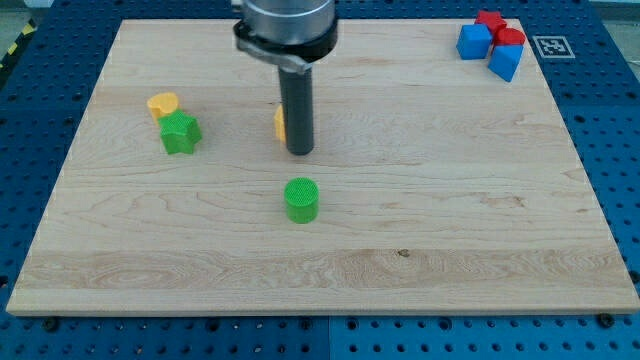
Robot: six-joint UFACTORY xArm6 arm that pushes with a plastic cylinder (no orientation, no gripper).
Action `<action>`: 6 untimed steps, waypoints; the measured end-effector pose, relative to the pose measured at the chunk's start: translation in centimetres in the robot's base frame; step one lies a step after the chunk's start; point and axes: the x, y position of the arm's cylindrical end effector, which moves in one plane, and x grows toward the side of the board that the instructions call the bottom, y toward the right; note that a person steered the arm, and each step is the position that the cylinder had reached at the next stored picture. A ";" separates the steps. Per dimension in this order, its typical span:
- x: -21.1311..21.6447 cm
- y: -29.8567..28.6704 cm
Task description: Push the yellow hexagon to the top right of the green star
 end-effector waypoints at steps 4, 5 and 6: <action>-4.8 4.5; -3.8 4.3; -3.9 1.9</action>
